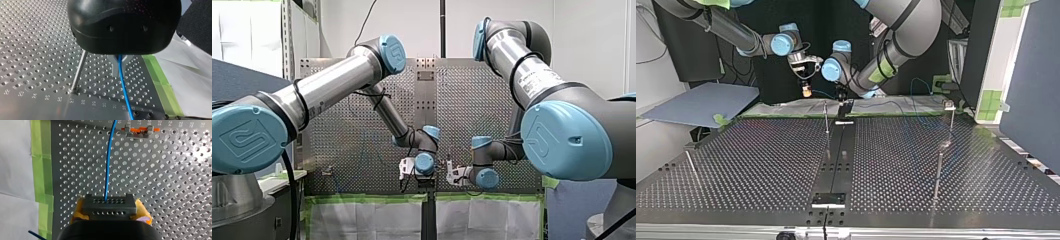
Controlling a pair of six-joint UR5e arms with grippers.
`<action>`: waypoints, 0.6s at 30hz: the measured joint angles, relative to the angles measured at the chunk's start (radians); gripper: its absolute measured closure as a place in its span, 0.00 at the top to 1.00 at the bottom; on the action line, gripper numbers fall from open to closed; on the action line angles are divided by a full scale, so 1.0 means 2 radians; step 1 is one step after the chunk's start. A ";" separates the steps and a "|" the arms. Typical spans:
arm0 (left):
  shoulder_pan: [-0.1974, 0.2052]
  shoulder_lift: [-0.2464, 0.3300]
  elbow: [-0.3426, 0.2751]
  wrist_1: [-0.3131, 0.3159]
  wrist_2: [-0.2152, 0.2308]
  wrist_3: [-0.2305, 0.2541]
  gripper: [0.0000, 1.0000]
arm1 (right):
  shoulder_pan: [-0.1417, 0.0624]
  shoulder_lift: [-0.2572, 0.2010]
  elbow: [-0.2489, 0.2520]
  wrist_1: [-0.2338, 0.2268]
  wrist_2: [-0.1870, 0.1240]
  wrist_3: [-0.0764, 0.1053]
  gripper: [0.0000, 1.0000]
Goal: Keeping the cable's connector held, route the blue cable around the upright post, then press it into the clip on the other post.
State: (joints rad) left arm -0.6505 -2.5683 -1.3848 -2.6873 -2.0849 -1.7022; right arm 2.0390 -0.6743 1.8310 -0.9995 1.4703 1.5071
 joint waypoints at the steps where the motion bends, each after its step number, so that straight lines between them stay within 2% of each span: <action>1: 0.000 0.000 0.000 0.000 0.001 0.001 0.00 | 0.000 0.000 -0.002 0.002 0.000 -0.001 0.00; 10: 0.004 0.000 0.000 0.007 0.006 0.014 0.00 | -0.003 -0.001 -0.016 0.023 -0.001 -0.011 0.00; 18: 0.008 0.000 0.000 0.022 0.014 0.020 0.00 | -0.011 -0.002 -0.027 0.035 -0.002 -0.009 0.00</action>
State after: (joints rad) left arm -0.6348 -2.5681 -1.3848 -2.6430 -2.0577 -1.6617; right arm 2.0167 -0.6781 1.7777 -0.9287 1.4664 1.4898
